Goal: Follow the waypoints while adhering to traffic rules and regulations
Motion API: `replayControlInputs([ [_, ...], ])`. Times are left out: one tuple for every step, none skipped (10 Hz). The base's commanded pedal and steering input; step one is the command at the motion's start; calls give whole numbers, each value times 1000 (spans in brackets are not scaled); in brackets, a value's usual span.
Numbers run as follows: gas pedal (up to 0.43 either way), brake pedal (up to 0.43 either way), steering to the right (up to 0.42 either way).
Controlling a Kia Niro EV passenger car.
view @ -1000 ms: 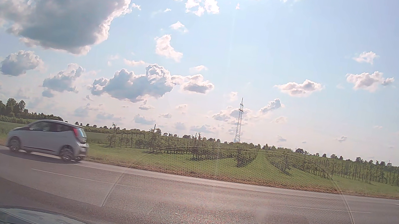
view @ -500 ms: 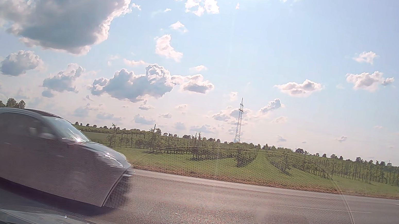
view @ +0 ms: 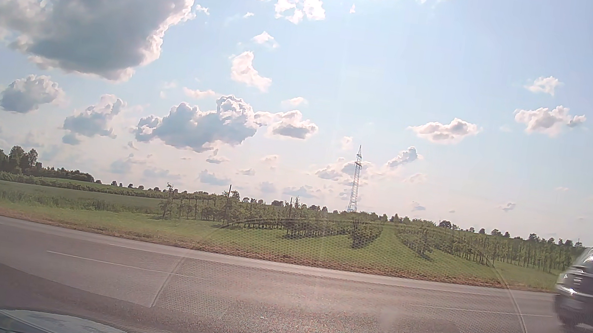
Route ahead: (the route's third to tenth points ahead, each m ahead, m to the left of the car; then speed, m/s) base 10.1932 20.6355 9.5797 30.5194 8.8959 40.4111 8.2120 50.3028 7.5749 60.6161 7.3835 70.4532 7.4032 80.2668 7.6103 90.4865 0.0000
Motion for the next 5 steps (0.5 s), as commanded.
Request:
replayControlInputs([
  [0,396,0],
  [0,402,0],
  [0,396,0],
  [0,396,0],
  [0,396,0],
])
